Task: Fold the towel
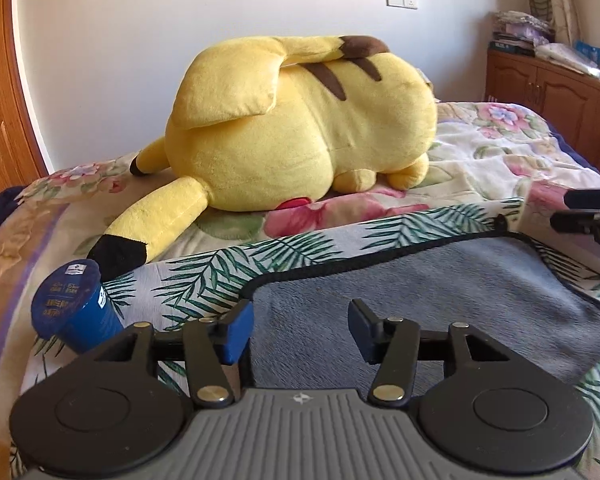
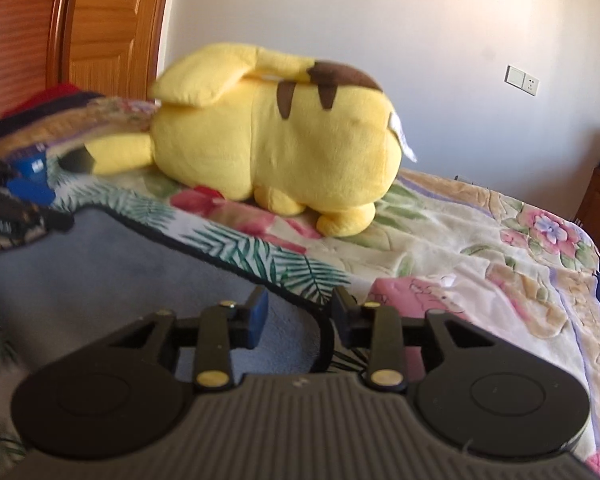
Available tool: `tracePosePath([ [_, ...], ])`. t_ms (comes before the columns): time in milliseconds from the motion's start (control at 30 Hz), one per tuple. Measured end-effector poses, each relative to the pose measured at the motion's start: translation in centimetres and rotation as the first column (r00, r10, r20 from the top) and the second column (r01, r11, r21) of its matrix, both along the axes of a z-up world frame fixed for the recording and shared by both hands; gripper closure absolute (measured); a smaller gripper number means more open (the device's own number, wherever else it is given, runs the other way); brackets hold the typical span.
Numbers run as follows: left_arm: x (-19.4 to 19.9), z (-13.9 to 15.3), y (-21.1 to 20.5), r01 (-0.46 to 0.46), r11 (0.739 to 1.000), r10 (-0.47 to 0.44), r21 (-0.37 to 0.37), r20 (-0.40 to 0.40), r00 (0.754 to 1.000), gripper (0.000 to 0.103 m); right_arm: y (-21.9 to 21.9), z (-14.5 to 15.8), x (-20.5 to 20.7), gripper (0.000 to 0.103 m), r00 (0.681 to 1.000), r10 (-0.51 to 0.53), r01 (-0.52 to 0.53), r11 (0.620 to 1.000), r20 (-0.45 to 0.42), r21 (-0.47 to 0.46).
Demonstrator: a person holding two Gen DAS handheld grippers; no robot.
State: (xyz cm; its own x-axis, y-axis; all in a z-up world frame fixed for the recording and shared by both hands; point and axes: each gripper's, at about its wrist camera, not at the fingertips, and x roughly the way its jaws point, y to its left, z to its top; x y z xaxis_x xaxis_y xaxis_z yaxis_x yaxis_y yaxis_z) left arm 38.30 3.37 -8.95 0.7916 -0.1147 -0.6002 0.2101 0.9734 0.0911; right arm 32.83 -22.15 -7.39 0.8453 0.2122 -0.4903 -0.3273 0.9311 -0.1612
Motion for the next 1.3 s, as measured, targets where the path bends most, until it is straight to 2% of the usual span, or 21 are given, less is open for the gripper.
tracePosePath([
  [233,-3.5,2.3,-1.4,0.036,0.999,-0.035,-0.007,0.001,0.999,0.064,-0.8,3.2,-3.1,0.067,1.0,-0.008,0.008,0.997,-0.006,0.075],
  [367,-5.4,4.1,-2.2,0.054,0.998,-0.055,0.022,0.011,0.998,0.06,-1.2,4.8,-5.0,0.067,1.0,-0.01,0.011,0.994,-0.008,0.112],
  [867,-13.4,11.1,-3.2,0.044,0.999,-0.043,-0.019,0.051,0.998,0.046,-1.5,10.5,-12.7,0.067,1.0,-0.002,0.0,0.987,0.015,0.162],
  [1033,-16.1,13.1,-2.9,0.033,0.999,-0.032,-0.021,0.051,0.998,0.042,-1.6,12.3,-15.1,0.057,1.0,-0.018,0.014,0.984,0.023,0.178],
  [1300,-19.7,16.3,-1.6,-0.01,0.999,0.014,-0.051,0.076,0.997,0.031,-2.0,14.9,-17.8,0.046,0.998,-0.039,0.03,0.983,0.047,0.184],
])
